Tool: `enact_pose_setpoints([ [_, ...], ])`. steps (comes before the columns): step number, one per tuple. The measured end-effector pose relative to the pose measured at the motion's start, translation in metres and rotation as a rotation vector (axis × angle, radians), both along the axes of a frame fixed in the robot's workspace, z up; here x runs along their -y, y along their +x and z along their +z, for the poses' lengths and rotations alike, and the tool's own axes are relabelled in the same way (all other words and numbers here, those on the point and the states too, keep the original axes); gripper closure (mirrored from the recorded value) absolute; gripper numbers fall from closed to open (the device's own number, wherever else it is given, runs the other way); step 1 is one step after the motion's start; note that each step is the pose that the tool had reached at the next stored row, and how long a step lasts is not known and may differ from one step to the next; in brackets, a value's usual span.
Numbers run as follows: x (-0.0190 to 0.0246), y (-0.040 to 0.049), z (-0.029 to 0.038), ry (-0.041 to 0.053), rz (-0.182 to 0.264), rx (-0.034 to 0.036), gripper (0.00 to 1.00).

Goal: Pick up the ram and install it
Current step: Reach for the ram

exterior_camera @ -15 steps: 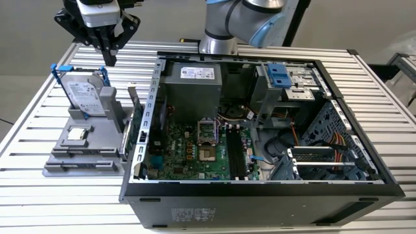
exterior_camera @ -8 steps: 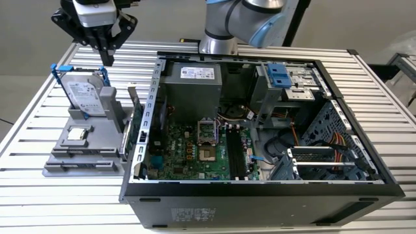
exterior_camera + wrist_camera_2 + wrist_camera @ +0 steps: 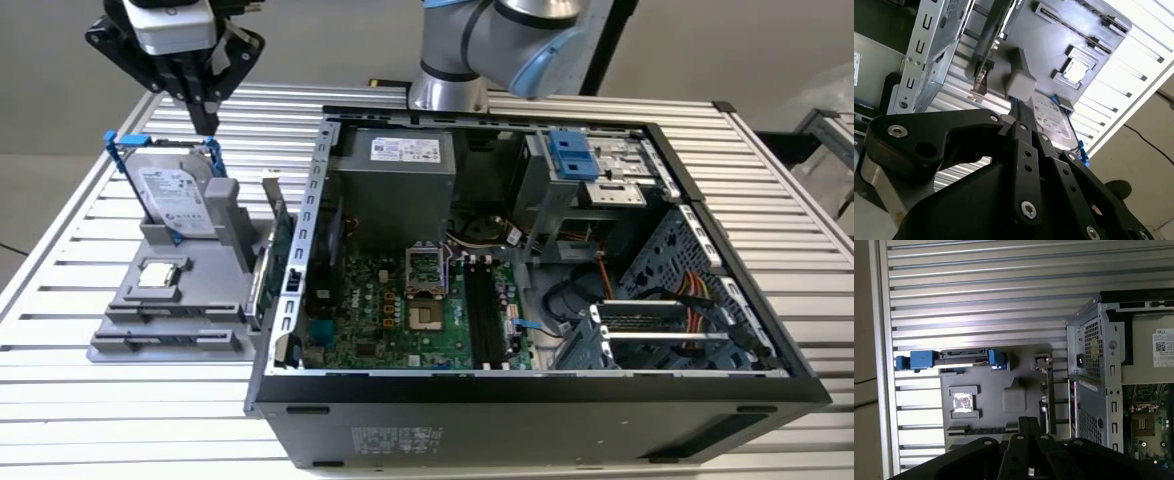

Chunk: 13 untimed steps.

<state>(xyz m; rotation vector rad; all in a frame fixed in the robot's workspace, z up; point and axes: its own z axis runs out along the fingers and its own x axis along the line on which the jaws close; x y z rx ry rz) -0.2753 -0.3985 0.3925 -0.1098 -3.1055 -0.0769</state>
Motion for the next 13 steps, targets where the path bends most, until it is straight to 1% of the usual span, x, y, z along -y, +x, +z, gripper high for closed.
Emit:
enact_pose_setpoints([
  [6,-0.0002,-0.0093,-0.0003,0.0000,0.000,0.0000,1.00],
  [9,-0.0002,-0.0122,-0.0003,0.0000,0.000,0.0000,1.00],
  [12,-0.0002,-0.0129,-0.0003,0.0000,0.001,0.0000,1.00],
  [13,-0.0002,-0.0146,-0.0003,0.0000,0.001,0.0000,1.00],
])
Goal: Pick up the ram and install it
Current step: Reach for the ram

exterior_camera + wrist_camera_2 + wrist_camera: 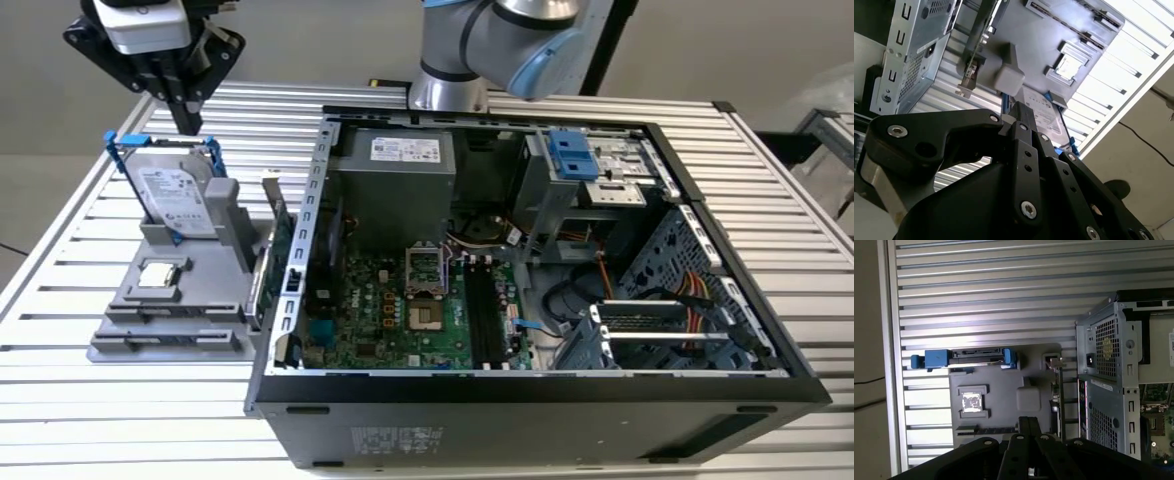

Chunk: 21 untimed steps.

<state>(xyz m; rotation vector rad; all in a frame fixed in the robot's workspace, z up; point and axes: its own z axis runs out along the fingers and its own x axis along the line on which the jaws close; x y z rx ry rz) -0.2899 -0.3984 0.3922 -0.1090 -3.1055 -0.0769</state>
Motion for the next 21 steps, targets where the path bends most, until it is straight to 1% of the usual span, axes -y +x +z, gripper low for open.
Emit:
enact_pose_setpoints([
  [1,-0.0002,-0.0014,0.0000,-0.0003,0.000,-0.0001,1.00],
  [12,-0.0002,-0.0016,0.0000,-0.0007,0.000,-0.0001,1.00],
  [17,-0.0007,-0.0062,-0.0004,-0.0018,0.001,-0.0001,1.00],
  [21,-0.0007,-0.0102,-0.0009,-0.0018,0.018,0.0001,1.00],
])
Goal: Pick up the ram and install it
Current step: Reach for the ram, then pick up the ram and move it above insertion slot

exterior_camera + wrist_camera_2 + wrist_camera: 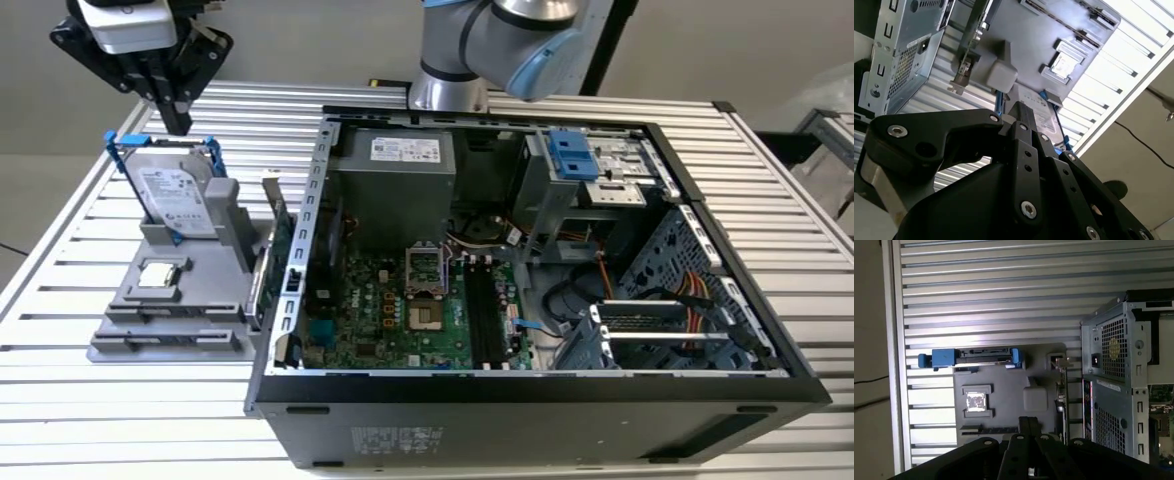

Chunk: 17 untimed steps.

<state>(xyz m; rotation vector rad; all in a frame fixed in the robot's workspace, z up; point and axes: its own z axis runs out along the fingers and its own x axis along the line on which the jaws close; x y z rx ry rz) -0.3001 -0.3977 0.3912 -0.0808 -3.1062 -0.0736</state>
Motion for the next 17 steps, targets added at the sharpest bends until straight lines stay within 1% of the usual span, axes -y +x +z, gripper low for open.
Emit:
enact_pose_setpoints([
  [4,-0.0001,-0.0041,-0.0006,0.0000,0.025,-0.0001,1.00],
  [8,-0.0003,-0.0087,-0.0013,0.0001,0.037,0.0000,1.00],
  [17,-0.0006,-0.0167,-0.0021,0.0001,0.046,0.0000,1.00],
])
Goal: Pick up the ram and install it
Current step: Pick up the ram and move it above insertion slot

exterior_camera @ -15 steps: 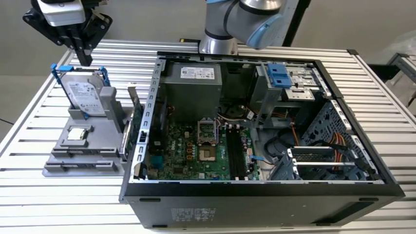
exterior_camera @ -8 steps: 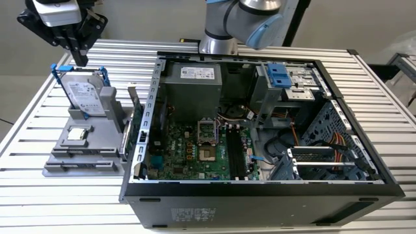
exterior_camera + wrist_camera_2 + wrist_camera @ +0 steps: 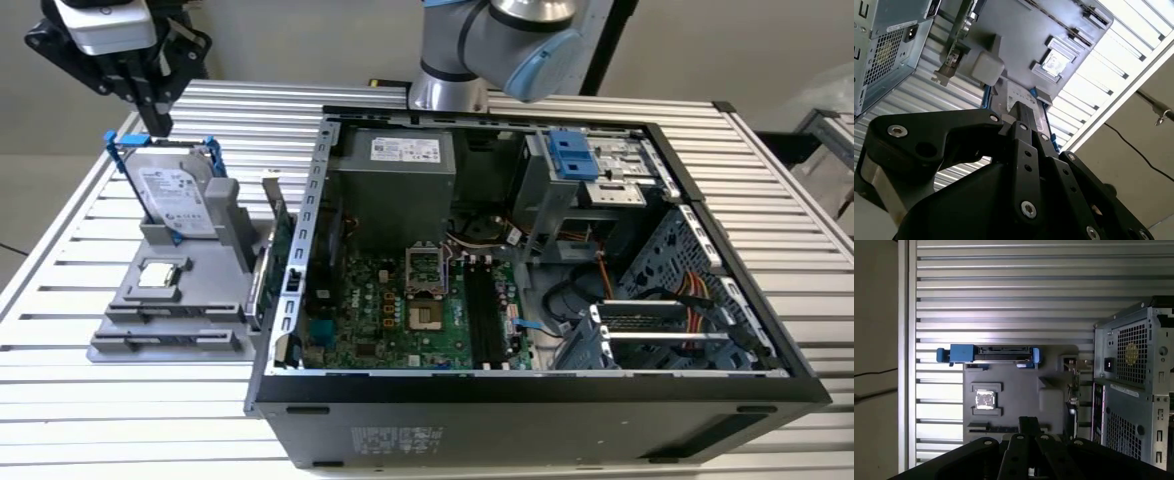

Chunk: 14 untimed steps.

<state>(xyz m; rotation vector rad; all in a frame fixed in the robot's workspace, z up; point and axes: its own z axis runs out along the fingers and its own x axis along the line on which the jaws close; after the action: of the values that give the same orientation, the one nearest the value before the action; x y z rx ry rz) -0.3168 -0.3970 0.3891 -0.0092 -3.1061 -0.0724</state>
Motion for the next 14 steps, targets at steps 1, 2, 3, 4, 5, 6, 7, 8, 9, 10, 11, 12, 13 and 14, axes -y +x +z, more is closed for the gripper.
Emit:
enact_pose_setpoints([
  [1,0.0000,-0.0002,-0.0001,0.0000,0.001,0.0000,1.00],
  [2,0.0000,-0.0003,-0.0001,-0.0002,0.002,-0.0002,1.00],
  [3,0.0004,-0.0004,-0.0001,-0.0002,0.003,-0.0001,1.00],
  [4,0.0010,-0.0005,-0.0001,-0.0003,0.005,-0.0001,1.00],
  [5,0.0017,-0.0005,-0.0001,-0.0003,0.007,-0.0002,1.00],
  [6,0.0025,-0.0005,-0.0002,-0.0002,0.009,0.0000,1.00],
  [7,0.0033,-0.0005,-0.0002,-0.0002,0.011,-0.0001,1.00],
  [8,0.0041,-0.0005,-0.0002,-0.0002,0.013,-0.0001,1.00],
  [9,0.0050,-0.0006,-0.0002,-0.0002,0.015,-0.0001,1.00],
  [10,0.0058,-0.0008,-0.0002,-0.0002,0.017,-0.0002,1.00],
  [11,0.0062,-0.0012,-0.0003,-0.0003,0.019,-0.0002,1.00],
  [12,0.0066,-0.0016,-0.0004,-0.0006,0.021,-0.0001,1.00],
  [13,0.0070,-0.0022,-0.0005,-0.0008,0.023,-0.0001,1.00],
  [14,0.0076,-0.0027,-0.0005,-0.0010,0.025,-0.0001,1.00],
])
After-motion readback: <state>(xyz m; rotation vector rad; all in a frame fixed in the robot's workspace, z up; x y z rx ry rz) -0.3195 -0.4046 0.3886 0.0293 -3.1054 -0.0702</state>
